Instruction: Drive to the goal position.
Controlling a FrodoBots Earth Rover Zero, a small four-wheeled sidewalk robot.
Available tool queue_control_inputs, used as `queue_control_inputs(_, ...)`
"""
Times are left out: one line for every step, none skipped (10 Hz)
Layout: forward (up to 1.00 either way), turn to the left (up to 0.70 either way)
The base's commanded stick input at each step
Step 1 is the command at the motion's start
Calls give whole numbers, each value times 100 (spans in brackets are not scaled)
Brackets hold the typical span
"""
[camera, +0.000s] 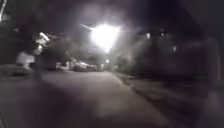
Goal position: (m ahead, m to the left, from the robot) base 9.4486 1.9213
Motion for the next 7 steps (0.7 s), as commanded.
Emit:
queue_control_inputs(70, 0)
queue_control_inputs(70, 0)
queue_control_inputs(70, 0)
queue_control_inputs(70, 0)
queue_control_inputs(70, 0)
queue_control_inputs(70, 0)
queue_control_inputs(70, -19)
